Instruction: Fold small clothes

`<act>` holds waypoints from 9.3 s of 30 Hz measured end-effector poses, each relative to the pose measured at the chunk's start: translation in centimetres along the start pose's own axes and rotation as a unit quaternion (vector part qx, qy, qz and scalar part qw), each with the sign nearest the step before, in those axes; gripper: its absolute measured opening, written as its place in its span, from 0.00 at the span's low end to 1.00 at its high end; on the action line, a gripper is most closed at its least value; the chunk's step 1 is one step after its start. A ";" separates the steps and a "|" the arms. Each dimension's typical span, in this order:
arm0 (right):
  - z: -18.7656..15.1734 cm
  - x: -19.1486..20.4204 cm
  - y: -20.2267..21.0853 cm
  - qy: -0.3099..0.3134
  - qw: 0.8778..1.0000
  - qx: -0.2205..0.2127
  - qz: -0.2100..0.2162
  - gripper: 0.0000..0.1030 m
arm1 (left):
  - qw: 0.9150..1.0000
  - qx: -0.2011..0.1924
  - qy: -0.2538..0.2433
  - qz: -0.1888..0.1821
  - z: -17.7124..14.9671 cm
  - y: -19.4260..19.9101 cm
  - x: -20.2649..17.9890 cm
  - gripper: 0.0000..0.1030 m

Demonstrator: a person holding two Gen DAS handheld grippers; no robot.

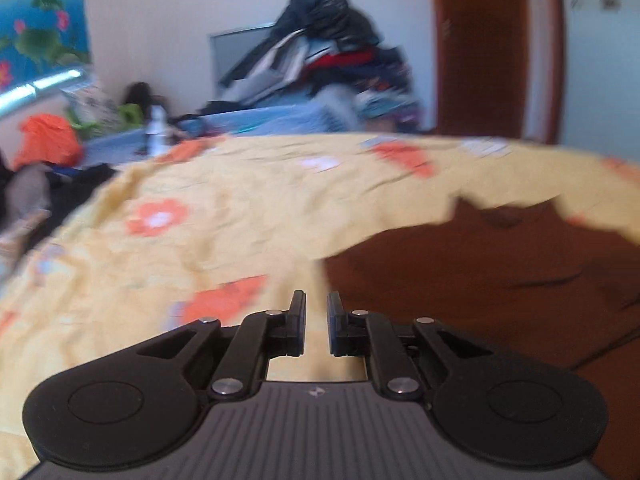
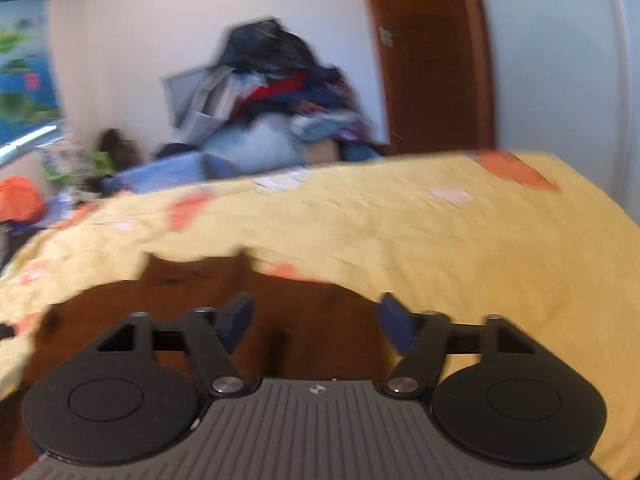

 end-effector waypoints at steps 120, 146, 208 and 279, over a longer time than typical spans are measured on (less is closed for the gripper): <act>-17.5 6.5 10.5 0.051 0.992 0.068 -0.091 1.00 | 0.999 0.041 -0.002 -0.026 -11.6 6.8 -7.9 1.00; -17.4 6.6 10.4 0.052 0.992 0.068 -0.090 1.00 | 0.999 0.036 -0.016 -0.037 -16.8 14.0 -8.3 1.00; -11.0 -4.8 14.3 -0.315 0.889 0.187 0.276 0.16 | 0.883 0.105 0.242 -0.388 -8.7 11.6 4.6 0.05; 0.0 -3.0 -5.4 -0.074 0.984 0.139 0.078 0.14 | 0.994 0.054 0.043 -0.086 1.6 -7.0 0.0 0.06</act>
Point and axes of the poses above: each gripper's, at about its wrist camera, not at the fingertips, and y roughly against the way its jaws point, x to its left, z to its top, the point moved 2 cm from there along -y, roughly the way its jaws point, and after that the axes turned 7 degrees about -y, right-handed, at the moved point
